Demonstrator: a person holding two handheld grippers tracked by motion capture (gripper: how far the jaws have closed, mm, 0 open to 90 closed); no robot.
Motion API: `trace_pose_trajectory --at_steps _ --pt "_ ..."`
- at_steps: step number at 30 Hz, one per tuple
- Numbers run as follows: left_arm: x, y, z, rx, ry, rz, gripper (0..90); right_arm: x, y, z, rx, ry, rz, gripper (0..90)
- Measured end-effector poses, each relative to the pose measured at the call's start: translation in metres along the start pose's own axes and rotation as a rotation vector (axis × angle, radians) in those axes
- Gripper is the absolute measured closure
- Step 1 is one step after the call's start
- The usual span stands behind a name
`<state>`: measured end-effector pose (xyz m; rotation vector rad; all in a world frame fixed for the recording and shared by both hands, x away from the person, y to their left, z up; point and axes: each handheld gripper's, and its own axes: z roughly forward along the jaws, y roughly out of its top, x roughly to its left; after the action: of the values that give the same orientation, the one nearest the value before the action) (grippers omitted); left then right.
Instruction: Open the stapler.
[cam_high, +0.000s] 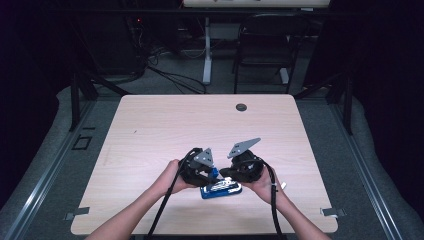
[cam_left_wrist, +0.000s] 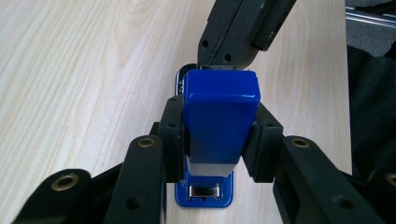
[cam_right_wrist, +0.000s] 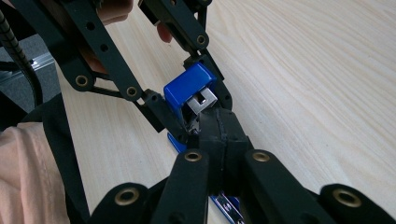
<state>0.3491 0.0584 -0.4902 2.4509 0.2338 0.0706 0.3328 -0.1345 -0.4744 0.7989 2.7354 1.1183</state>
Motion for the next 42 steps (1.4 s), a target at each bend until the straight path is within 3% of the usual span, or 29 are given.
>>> trace_pose_trajectory --at_steps 10,15,21,23,29,30,33,34,37,41,42 --pt "-0.002 0.012 0.009 0.003 0.024 0.02 64.6 0.001 0.0 0.0 0.003 -0.003 0.002 90.0" --pt "-0.002 0.011 0.009 0.009 0.014 0.021 65.4 0.001 0.0 0.0 -0.001 0.004 0.005 90.0" --pt "-0.002 0.01 0.007 0.009 0.005 0.029 65.6 -0.008 -0.003 -0.013 -0.018 0.006 0.014 90.0" --pt "-0.002 0.009 0.006 0.006 0.001 0.033 65.7 -0.016 -0.01 -0.013 0.021 -0.031 0.025 90.0" --pt "-0.002 0.007 0.003 0.005 0.005 0.037 65.7 -0.035 -0.033 0.012 0.187 -0.043 0.057 90.0" --pt "-0.002 0.007 0.004 0.006 0.005 0.037 65.7 -0.034 -0.035 0.017 0.184 -0.046 0.066 90.0" --pt "-0.003 0.007 0.004 0.006 0.007 0.041 65.7 -0.034 -0.032 0.021 0.218 -0.054 0.034 90.0" --pt "-0.004 0.007 0.004 0.006 0.006 0.038 65.7 -0.032 -0.033 0.023 0.201 -0.055 0.052 90.0" --pt "-0.005 0.008 0.004 0.021 0.014 0.045 65.8 -0.031 -0.034 0.028 0.242 -0.086 0.028 90.0" --pt "-0.006 0.008 0.002 0.041 0.021 0.046 65.8 -0.031 -0.034 0.029 0.234 -0.085 0.047 90.0" --pt "-0.006 0.007 0.001 0.047 0.022 0.046 65.9 -0.032 -0.034 0.028 0.252 -0.086 0.039 90.0"
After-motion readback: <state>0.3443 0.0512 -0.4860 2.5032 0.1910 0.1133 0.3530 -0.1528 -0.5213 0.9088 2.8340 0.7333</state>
